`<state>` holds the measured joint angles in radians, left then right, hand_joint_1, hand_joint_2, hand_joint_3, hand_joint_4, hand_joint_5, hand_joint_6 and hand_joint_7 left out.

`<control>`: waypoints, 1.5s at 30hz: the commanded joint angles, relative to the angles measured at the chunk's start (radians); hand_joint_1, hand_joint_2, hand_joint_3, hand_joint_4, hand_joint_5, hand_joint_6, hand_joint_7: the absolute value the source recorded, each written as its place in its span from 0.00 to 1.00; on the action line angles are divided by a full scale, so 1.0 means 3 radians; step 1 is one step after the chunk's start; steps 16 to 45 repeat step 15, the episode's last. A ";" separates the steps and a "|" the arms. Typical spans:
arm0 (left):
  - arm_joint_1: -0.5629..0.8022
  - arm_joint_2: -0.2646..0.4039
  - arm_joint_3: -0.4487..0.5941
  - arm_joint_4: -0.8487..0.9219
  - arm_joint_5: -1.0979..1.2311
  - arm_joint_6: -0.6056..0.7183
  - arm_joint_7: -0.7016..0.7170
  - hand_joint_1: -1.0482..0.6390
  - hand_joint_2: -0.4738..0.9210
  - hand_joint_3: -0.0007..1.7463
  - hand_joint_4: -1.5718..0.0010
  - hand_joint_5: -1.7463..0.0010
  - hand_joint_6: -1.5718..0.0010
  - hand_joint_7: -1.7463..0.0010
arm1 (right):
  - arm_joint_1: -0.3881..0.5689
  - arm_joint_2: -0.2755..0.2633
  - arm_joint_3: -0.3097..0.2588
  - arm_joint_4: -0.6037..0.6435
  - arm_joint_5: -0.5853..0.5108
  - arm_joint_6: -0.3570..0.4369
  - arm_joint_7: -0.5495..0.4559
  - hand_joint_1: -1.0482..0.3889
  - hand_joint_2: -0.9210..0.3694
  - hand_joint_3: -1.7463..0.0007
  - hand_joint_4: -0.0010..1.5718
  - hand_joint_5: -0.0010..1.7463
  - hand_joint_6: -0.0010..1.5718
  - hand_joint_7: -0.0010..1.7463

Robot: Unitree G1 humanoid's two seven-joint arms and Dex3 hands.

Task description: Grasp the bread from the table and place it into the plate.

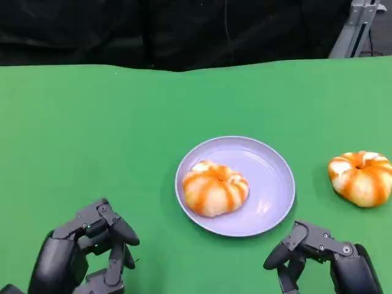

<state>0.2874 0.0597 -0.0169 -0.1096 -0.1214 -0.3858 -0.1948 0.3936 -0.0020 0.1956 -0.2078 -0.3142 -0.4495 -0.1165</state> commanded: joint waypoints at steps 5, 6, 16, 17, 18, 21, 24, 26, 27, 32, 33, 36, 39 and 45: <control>0.0016 -0.0005 -0.0007 0.0074 0.0065 -0.0101 -0.0006 0.67 0.68 0.75 0.51 0.00 0.56 0.11 | 0.0031 -0.0091 -0.0079 0.0024 0.0073 -0.0162 -0.0008 0.76 0.50 0.20 0.53 0.93 0.55 0.75; 0.0000 -0.0001 -0.0010 0.0087 0.0057 -0.0115 -0.0020 0.67 0.68 0.75 0.51 0.00 0.56 0.11 | 0.0025 -0.0090 -0.0085 0.0026 0.0089 -0.0163 0.0002 0.76 0.50 0.20 0.53 0.93 0.55 0.75; -0.0072 0.0008 -0.0029 0.0191 0.0145 -0.0207 -0.0007 0.68 0.65 0.77 0.51 0.00 0.55 0.11 | -0.0008 -0.0088 -0.0122 0.0081 0.0154 -0.0208 0.0027 0.75 0.51 0.19 0.52 0.93 0.53 0.76; -0.0072 0.0008 -0.0029 0.0191 0.0145 -0.0207 -0.0007 0.68 0.65 0.77 0.51 0.00 0.55 0.11 | -0.0008 -0.0088 -0.0122 0.0081 0.0154 -0.0208 0.0027 0.75 0.51 0.19 0.52 0.93 0.53 0.76; -0.0072 0.0008 -0.0029 0.0191 0.0145 -0.0207 -0.0007 0.68 0.65 0.77 0.51 0.00 0.55 0.11 | -0.0008 -0.0088 -0.0122 0.0081 0.0154 -0.0208 0.0027 0.75 0.51 0.19 0.52 0.93 0.53 0.76; -0.0072 0.0008 -0.0029 0.0191 0.0145 -0.0207 -0.0007 0.68 0.65 0.77 0.51 0.00 0.55 0.11 | -0.0008 -0.0088 -0.0122 0.0081 0.0154 -0.0208 0.0027 0.75 0.51 0.19 0.52 0.93 0.53 0.76; -0.0072 0.0008 -0.0029 0.0191 0.0145 -0.0207 -0.0007 0.68 0.65 0.77 0.51 0.00 0.55 0.11 | -0.0008 -0.0088 -0.0122 0.0081 0.0154 -0.0208 0.0027 0.75 0.51 0.19 0.52 0.93 0.53 0.76; -0.0072 0.0008 -0.0029 0.0191 0.0145 -0.0207 -0.0007 0.68 0.65 0.77 0.51 0.00 0.55 0.11 | -0.0008 -0.0088 -0.0122 0.0081 0.0154 -0.0208 0.0027 0.75 0.51 0.19 0.52 0.93 0.53 0.76; -0.0072 0.0008 -0.0029 0.0191 0.0145 -0.0207 -0.0007 0.68 0.65 0.77 0.51 0.00 0.55 0.11 | -0.0008 -0.0088 -0.0122 0.0081 0.0154 -0.0208 0.0027 0.75 0.51 0.19 0.52 0.93 0.53 0.76; -0.0072 0.0008 -0.0029 0.0191 0.0145 -0.0207 -0.0007 0.68 0.65 0.77 0.51 0.00 0.55 0.11 | -0.0008 -0.0088 -0.0122 0.0081 0.0154 -0.0208 0.0027 0.75 0.51 0.19 0.52 0.93 0.53 0.76; -0.0072 0.0008 -0.0029 0.0191 0.0145 -0.0207 -0.0007 0.68 0.65 0.77 0.51 0.00 0.55 0.11 | -0.0008 -0.0088 -0.0122 0.0081 0.0154 -0.0208 0.0027 0.75 0.51 0.19 0.52 0.93 0.53 0.76; -0.0072 0.0008 -0.0029 0.0191 0.0145 -0.0207 -0.0007 0.68 0.65 0.77 0.51 0.00 0.55 0.11 | -0.0008 -0.0088 -0.0122 0.0081 0.0154 -0.0208 0.0027 0.75 0.51 0.19 0.52 0.93 0.53 0.76; -0.0072 0.0008 -0.0029 0.0191 0.0145 -0.0207 -0.0007 0.68 0.65 0.77 0.51 0.00 0.55 0.11 | -0.0008 -0.0088 -0.0122 0.0081 0.0154 -0.0208 0.0027 0.75 0.51 0.19 0.52 0.93 0.53 0.76; -0.0072 0.0008 -0.0029 0.0191 0.0145 -0.0207 -0.0007 0.68 0.65 0.77 0.51 0.00 0.55 0.11 | -0.0008 -0.0088 -0.0122 0.0081 0.0154 -0.0208 0.0027 0.75 0.51 0.19 0.52 0.93 0.53 0.76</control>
